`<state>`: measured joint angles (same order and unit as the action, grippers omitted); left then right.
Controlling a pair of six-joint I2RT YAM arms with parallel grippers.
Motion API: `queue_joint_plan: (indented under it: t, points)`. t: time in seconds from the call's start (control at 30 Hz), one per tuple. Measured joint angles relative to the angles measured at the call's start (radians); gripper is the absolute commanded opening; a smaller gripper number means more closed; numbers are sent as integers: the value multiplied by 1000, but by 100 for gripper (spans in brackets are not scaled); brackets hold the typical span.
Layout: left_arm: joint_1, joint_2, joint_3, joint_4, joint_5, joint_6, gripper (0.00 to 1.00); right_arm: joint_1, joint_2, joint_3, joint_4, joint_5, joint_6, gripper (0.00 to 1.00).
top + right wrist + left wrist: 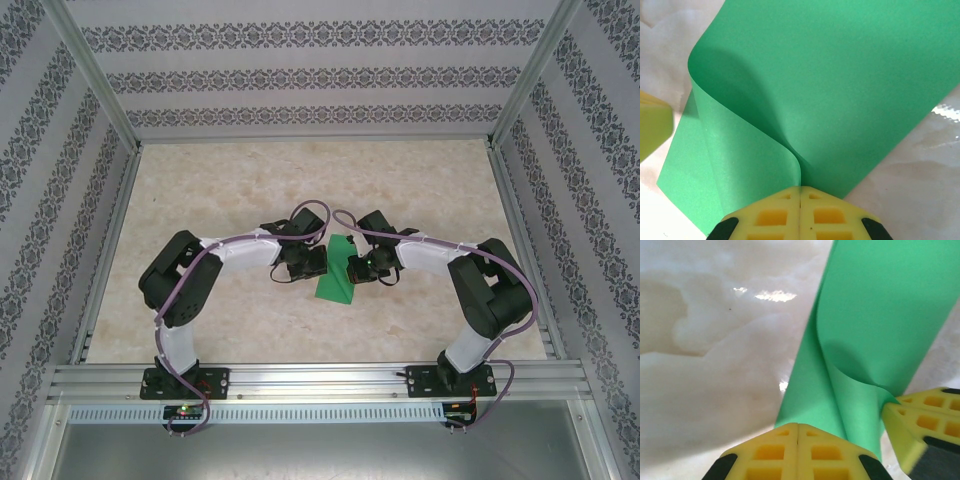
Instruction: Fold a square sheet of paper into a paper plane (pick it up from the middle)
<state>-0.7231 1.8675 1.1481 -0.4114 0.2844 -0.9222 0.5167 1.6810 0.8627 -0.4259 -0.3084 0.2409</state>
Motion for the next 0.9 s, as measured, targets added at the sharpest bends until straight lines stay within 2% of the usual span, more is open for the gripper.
queue_joint_plan:
  t: [0.17,0.5,0.9]
  points:
    - [0,-44,-40,95,34,-18,1,0,0,0,0,0,0,3]
    - [0,-18,-134,370,142,-112,2,0,0,0,0,0,0,3]
    - [0,60,-147,434,153,-131,1,0,6,3,-1,-3,0,3]
